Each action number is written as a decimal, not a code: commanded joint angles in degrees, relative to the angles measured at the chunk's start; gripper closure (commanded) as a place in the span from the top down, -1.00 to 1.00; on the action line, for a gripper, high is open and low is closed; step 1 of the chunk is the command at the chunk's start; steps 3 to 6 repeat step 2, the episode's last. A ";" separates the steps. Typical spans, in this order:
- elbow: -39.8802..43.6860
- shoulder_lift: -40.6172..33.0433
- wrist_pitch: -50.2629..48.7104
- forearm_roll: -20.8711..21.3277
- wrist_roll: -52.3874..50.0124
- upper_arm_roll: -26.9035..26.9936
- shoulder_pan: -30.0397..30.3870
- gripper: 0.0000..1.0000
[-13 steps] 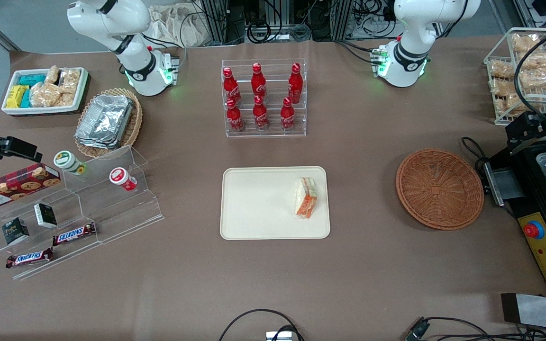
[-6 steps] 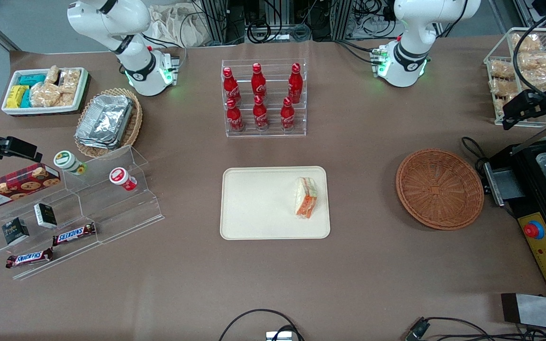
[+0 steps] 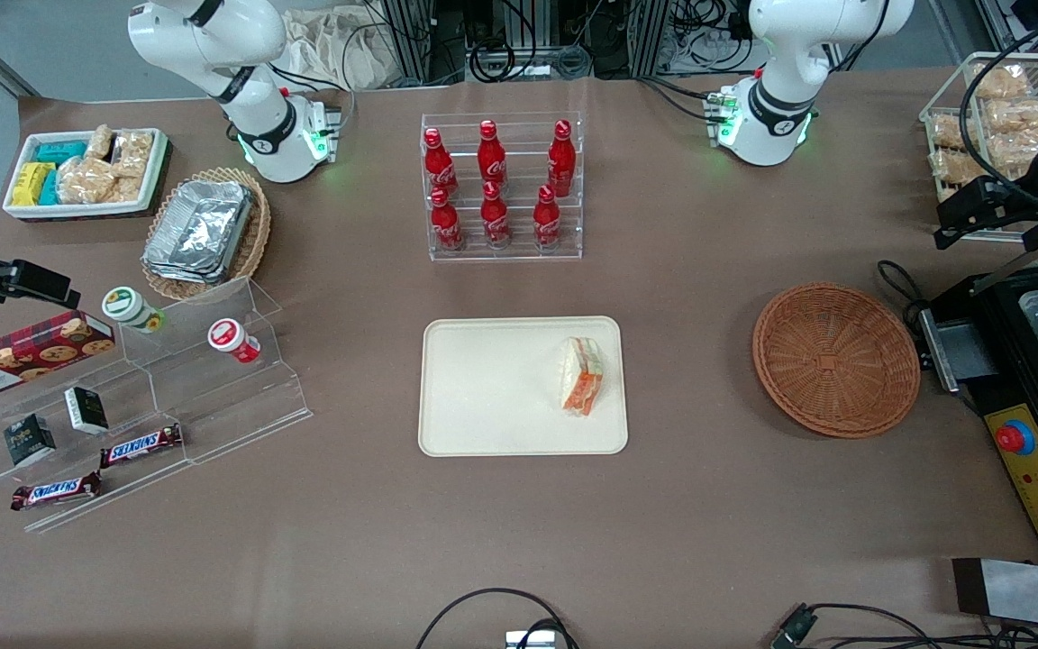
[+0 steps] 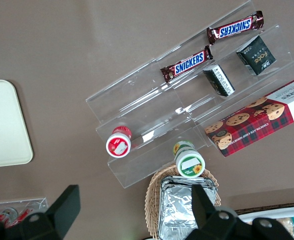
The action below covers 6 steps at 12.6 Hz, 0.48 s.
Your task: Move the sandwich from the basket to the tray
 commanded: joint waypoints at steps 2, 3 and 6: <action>-0.81 -0.80 -0.31 -0.61 -0.55 0.89 -0.85 1.00; -0.81 -0.80 -0.31 -0.61 -0.55 0.89 -0.85 1.00; -0.81 -0.80 -0.31 -0.61 -0.55 0.89 -0.85 1.00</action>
